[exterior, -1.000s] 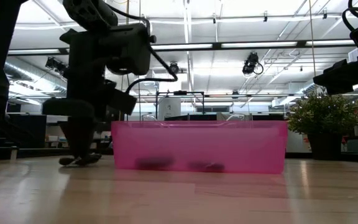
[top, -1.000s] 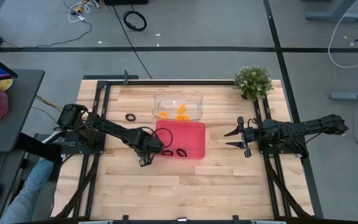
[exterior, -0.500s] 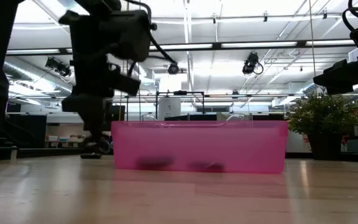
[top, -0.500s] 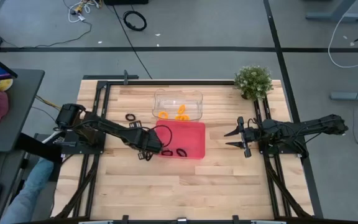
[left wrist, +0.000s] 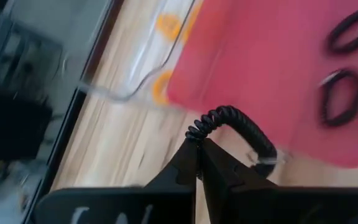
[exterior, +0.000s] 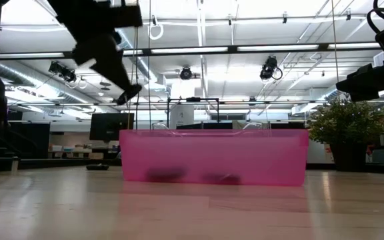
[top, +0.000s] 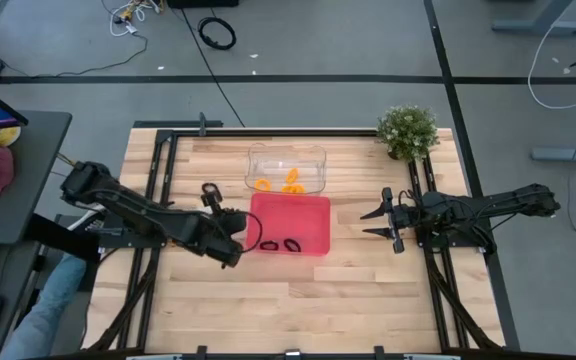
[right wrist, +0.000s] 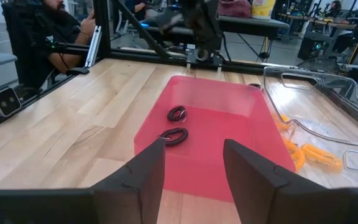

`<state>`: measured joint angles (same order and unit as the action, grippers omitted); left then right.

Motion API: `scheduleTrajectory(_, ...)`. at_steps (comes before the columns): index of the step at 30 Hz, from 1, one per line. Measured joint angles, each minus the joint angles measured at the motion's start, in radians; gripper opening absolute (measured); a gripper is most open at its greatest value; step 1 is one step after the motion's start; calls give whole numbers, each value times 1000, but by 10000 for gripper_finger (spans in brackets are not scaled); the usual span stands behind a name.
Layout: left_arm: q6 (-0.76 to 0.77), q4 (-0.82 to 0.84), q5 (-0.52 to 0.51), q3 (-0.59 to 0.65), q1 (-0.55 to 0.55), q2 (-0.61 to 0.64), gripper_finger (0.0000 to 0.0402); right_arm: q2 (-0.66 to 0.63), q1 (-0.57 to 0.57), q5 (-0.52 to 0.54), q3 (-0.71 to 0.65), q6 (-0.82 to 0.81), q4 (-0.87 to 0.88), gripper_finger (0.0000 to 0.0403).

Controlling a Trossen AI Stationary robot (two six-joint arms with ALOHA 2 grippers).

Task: Sort spring keychains
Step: Put the black spring keychain into the red bin

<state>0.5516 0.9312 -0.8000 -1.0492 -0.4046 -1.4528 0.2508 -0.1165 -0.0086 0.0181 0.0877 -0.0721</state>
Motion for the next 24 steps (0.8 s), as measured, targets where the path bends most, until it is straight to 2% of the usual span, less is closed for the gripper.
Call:
scheduleTrajectory(7,-128,-245,-95,3,-58,13,17,0,0,0,0,0,1,166)
scheduleTrajectory(13,-288,-478,-158,67,-67,11,14,0,0,0,0,0,0,166)
scheduleTrajectory(20,-379,-709,-117,175,-7,10,16,0,0,0,0,0,-1,166)
scheduleTrajectory(24,-428,-887,-5,244,36,10,15,0,0,0,0,0,-1,166)
